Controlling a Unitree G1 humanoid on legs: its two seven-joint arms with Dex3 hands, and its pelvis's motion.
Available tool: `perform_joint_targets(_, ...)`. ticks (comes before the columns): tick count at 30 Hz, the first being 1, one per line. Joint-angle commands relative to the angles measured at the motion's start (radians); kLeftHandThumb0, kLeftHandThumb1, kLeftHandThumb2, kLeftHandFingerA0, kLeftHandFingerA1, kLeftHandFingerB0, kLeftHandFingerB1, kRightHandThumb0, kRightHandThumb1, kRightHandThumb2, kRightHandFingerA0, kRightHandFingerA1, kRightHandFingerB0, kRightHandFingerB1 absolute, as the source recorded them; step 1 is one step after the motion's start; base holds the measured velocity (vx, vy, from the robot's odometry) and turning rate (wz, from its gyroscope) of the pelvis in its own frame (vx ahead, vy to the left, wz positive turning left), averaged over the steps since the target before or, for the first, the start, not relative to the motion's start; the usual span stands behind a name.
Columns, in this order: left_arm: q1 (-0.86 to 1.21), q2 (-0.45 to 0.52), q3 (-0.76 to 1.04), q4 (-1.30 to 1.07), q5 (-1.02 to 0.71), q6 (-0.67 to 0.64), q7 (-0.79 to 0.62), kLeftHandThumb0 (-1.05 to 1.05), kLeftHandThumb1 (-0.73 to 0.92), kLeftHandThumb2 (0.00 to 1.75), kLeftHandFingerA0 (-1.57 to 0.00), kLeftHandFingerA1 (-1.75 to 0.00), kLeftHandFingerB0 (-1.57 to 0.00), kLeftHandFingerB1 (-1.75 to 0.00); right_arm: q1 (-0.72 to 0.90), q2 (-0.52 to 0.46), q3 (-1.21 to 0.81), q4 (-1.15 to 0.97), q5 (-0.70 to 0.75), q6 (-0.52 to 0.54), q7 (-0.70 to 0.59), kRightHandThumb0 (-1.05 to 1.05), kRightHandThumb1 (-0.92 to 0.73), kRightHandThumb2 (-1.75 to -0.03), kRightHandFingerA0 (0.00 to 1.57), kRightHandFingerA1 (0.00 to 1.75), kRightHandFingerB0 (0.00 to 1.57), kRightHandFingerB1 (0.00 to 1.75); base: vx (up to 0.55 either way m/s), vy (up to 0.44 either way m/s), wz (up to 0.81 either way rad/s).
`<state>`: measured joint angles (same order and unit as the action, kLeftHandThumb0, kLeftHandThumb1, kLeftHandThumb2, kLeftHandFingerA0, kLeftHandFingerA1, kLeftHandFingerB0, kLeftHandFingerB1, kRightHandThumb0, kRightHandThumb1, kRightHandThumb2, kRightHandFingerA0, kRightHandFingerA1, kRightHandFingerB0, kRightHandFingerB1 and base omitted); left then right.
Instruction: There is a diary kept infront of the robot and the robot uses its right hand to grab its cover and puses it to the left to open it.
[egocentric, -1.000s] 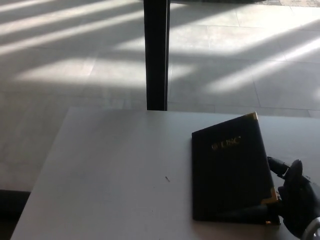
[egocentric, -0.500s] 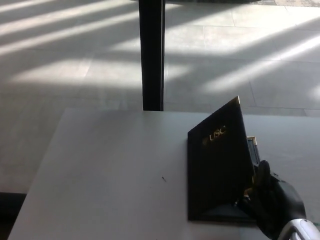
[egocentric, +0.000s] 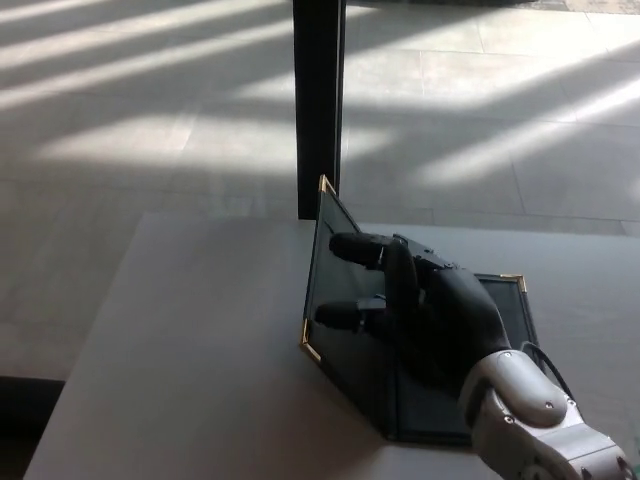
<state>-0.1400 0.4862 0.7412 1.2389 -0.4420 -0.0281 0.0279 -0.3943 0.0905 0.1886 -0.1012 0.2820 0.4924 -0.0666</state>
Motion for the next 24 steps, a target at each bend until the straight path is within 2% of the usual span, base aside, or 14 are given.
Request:
perform_joint_targets(1, -0.004, 0.027, -0.006, 0.003, -0.004, -0.009, -0.005, -0.88, 0.67, 1.49, -0.29, -1.08, 0.00, -0.85, -0.049, -0.048, 0.024, 0.070, -0.120, -0.044, 0.009, -0.92, -0.92, -0.71, 0.65, 0.75, 0.49, 0.62, 0.00, 0.000, 0.00)
perform_joint_targets(2, -0.006, 0.030, -0.010, 0.003, 0.000, -0.008, -0.003, -1.05, 0.92, 1.15, -0.28, -1.67, -0.17, -1.35, -0.055, -0.074, 0.030, 0.099, -0.154, -0.043, -0.003, -0.87, -0.92, -0.71, 0.63, 0.75, 0.49, 0.62, 0.00, 0.000, 0.00)
perform_joint_targets(3, -0.009, 0.032, -0.013, 0.001, 0.001, -0.006, 0.000, -0.97, 0.73, 1.56, -0.41, -1.21, 0.00, -0.91, -0.057, -0.087, 0.029, 0.116, -0.169, -0.041, -0.008, -0.83, -0.72, -1.10, 0.59, 0.75, 0.48, 0.66, 0.00, 0.000, 0.00)
perform_joint_targets(4, -0.015, 0.038, -0.009, 0.001, -0.005, 0.000, -0.002, -1.05, 0.92, 1.14, -0.28, -1.73, -0.16, -1.39, -0.061, -0.105, 0.031, 0.141, -0.190, -0.047, -0.015, -0.89, -0.79, -0.87, 0.61, 0.74, 0.45, 0.61, 0.00, 0.000, 0.00)
perform_joint_targets(5, -0.015, 0.038, -0.009, 0.002, -0.006, 0.000, -0.002, -1.05, 0.92, 1.14, -0.28, -1.73, -0.16, -1.39, -0.062, -0.105, 0.031, 0.144, -0.191, -0.049, -0.015, -0.89, -0.79, -0.87, 0.61, 0.74, 0.45, 0.61, 0.00, 0.000, 0.00)
perform_joint_targets(6, -0.020, 0.040, -0.013, 0.001, -0.001, 0.002, 0.005, -0.94, 0.73, 1.55, -0.42, -1.20, 0.00, -0.89, -0.065, -0.124, 0.028, 0.180, -0.214, -0.077, -0.022, -0.82, -0.91, -0.73, 0.57, 0.72, 0.42, 0.58, 0.00, 0.000, 0.00)
perform_joint_targets(8, -0.020, 0.039, -0.019, 0.001, 0.003, 0.001, 0.003, -0.91, 0.69, 1.52, -0.37, -1.16, 0.00, -0.87, -0.071, -0.141, 0.009, 0.240, -0.223, -0.112, -0.024, -0.84, -0.92, -0.73, 0.56, 0.72, 0.42, 0.58, 0.00, 0.000, 0.00)
perform_joint_targets(11, -0.029, 0.038, -0.027, 0.001, 0.004, 0.000, 0.020, -1.04, 0.79, 1.62, -0.37, -1.23, 0.00, -0.94, -0.072, -0.147, -0.001, 0.275, -0.238, -0.150, -0.022, -0.84, -0.92, -0.73, 0.60, 0.72, 0.45, 0.58, 0.00, 0.000, 0.00)
perform_joint_targets(12, -0.029, 0.039, -0.026, 0.000, 0.000, -0.002, 0.005, -1.05, 0.92, 1.16, -0.29, -1.70, -0.17, -1.38, -0.069, -0.156, -0.005, 0.308, -0.252, -0.176, -0.030, -0.79, -0.73, -1.09, 0.58, 0.73, 0.48, 0.65, 0.00, 0.000, 0.00)
perform_joint_targets(15, -0.035, 0.043, -0.035, -0.003, 0.003, 0.000, 0.007, -1.05, 0.92, 1.17, -0.28, -1.68, -0.15, -1.34, -0.062, -0.129, -0.016, 0.369, -0.271, -0.191, -0.062, -0.79, -0.92, -0.69, 0.63, 0.66, 0.50, 0.56, 0.00, 0.000, 0.00)
perform_joint_targets(16, -0.037, 0.042, -0.035, -0.004, 0.002, 0.000, 0.009, -1.05, 0.92, 1.17, -0.26, -1.68, -0.13, -1.33, -0.062, -0.118, -0.018, 0.378, -0.271, -0.186, -0.067, -0.77, -0.71, -1.07, 0.58, 0.70, 0.49, 0.64, 0.00, 0.000, 0.00)
perform_joint_targets(18, -0.037, 0.042, -0.044, -0.007, 0.009, -0.003, 0.009, -1.05, 0.92, 1.15, -0.29, -1.63, -0.14, -1.28, -0.067, -0.091, -0.007, 0.411, -0.288, -0.202, -0.080, -0.77, -0.92, -0.67, 0.66, 0.63, 0.53, 0.55, 0.00, 0.000, 0.00)
perform_joint_targets(23, -0.044, 0.048, -0.059, -0.003, 0.009, -0.001, -0.010, -1.05, 0.92, 1.17, -0.20, -1.65, -0.10, -1.31, -0.113, -0.024, 0.035, 0.458, -0.328, -0.216, -0.087, -0.79, -0.92, -0.67, 0.66, 0.62, 0.52, 0.52, 0.00, 0.000, 0.00)
perform_joint_targets(24, -0.049, 0.048, -0.060, -0.004, 0.008, 0.000, -0.004, -1.05, 0.92, 1.17, -0.23, -1.69, -0.14, -1.34, -0.122, -0.012, 0.042, 0.455, -0.336, -0.214, -0.089, -0.74, -0.71, -1.08, 0.60, 0.68, 0.50, 0.62, 0.00, 0.000, 0.00)
